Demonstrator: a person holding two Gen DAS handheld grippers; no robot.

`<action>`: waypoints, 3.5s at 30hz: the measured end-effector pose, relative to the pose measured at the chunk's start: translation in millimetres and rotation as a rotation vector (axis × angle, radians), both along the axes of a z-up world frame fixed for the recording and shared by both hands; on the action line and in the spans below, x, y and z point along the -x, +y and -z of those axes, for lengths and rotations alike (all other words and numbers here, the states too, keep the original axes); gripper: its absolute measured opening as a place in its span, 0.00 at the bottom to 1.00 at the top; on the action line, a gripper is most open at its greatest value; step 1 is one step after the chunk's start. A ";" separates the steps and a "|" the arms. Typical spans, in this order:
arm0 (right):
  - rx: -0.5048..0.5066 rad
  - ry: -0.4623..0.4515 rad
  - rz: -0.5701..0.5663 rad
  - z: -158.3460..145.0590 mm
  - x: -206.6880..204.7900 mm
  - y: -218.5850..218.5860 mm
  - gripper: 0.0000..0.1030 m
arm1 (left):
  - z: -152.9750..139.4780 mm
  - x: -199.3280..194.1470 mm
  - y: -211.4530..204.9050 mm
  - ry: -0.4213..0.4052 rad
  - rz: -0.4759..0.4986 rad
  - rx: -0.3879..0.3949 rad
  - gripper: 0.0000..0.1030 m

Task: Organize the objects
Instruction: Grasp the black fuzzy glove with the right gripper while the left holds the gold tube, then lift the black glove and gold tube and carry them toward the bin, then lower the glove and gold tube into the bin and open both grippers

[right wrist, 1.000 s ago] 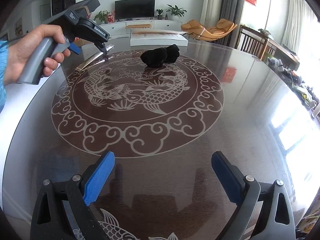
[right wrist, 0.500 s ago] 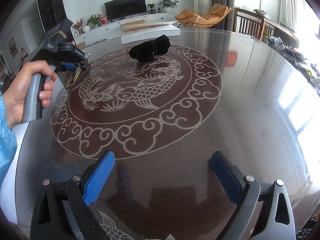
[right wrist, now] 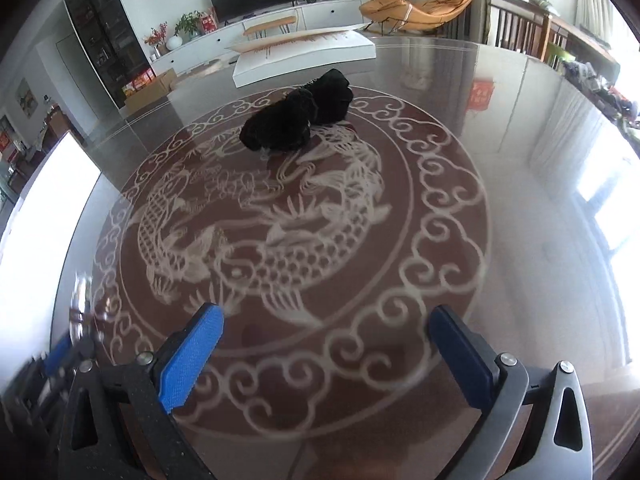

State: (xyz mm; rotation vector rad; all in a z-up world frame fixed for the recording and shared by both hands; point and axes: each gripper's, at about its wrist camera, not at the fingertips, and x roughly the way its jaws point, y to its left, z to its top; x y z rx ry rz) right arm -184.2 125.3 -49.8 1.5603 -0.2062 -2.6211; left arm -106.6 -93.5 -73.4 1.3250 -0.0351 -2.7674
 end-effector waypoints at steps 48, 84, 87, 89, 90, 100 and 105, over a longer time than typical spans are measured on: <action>-0.081 0.023 -0.174 0.1 -156.9 -43.8 0.65 | 2.2 -32.2 -12.7 -0.093 0.105 -0.038 0.67; 0.214 0.073 -0.739 -145.5 -149.5 -307.3 0.36 | -114.8 -136.8 -256.6 0.009 -0.377 -0.132 0.24; 0.208 -0.079 -0.813 -112.0 -148.1 -349.8 0.49 | -104.3 -140.4 -274.7 -0.026 -0.441 -0.119 0.27; 0.199 -0.130 -0.814 -98.5 -150.0 -359.5 0.59 | -102.2 -145.1 -278.8 -0.020 -0.469 -0.111 0.59; 0.197 -0.130 -0.814 -97.0 -151.9 -360.0 0.61 | -103.2 -148.2 -278.7 -0.006 -0.483 -0.094 0.69; 0.024 0.018 -0.774 -145.6 -151.5 -345.1 0.88 | -140.2 -154.2 -253.5 -0.009 -0.575 0.005 0.93; -0.087 0.042 -0.784 -156.1 -157.2 -345.2 0.92 | -158.9 -169.1 -238.4 0.005 -0.630 0.042 0.93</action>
